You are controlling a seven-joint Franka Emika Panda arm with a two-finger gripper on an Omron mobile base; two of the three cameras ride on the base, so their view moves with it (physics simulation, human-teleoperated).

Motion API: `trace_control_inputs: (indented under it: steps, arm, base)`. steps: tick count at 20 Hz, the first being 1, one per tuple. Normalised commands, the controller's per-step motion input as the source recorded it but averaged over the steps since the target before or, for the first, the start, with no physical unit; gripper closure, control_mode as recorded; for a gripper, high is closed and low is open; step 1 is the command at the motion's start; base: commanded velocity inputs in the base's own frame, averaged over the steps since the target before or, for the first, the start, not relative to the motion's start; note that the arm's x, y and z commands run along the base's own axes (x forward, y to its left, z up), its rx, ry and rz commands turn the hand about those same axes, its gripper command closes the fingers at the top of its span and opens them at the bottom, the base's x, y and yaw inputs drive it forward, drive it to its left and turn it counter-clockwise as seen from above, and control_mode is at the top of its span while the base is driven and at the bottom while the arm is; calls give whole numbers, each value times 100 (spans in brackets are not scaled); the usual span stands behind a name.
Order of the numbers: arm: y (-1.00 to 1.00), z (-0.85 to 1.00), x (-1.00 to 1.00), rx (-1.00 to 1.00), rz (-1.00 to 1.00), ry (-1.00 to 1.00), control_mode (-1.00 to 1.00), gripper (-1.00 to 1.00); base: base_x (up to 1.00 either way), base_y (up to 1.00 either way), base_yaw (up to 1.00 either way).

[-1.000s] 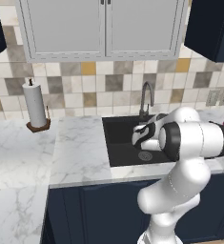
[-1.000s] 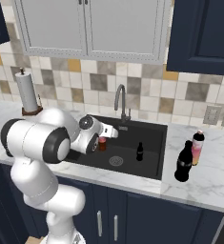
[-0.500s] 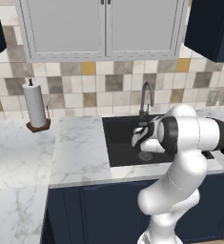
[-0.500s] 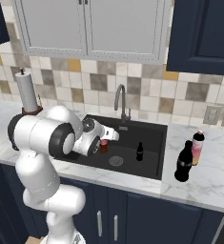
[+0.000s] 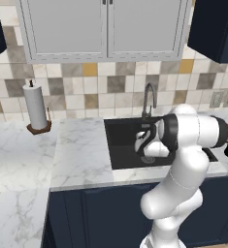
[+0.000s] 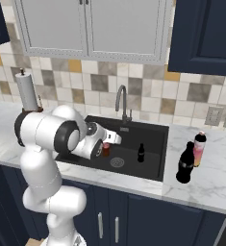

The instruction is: Place the large bottle from the dining counter next to the other large bottle outside the sink, and place the small bottle from the dining counter next to the other small bottle inside the sink.

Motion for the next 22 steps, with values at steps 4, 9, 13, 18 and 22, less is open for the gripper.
trace_control_inputs:
  steps: [4,9,13,18,22]
  arm:
    - [-12,-16,2,0,0,0,-100,100]
    - [-12,-12,5,0,0,0,-100,100]
    - [-9,-11,7,0,-1,0,-100,100]
    - [-3,-8,19,0,-1,0,-100,-100]
    - [-3,-8,16,0,-2,0,-100,-100]
  base:
    - [0,0,0]
    - [0,0,0]
    - [0,0,0]
    - [0,0,0]
    - [0,0,0]
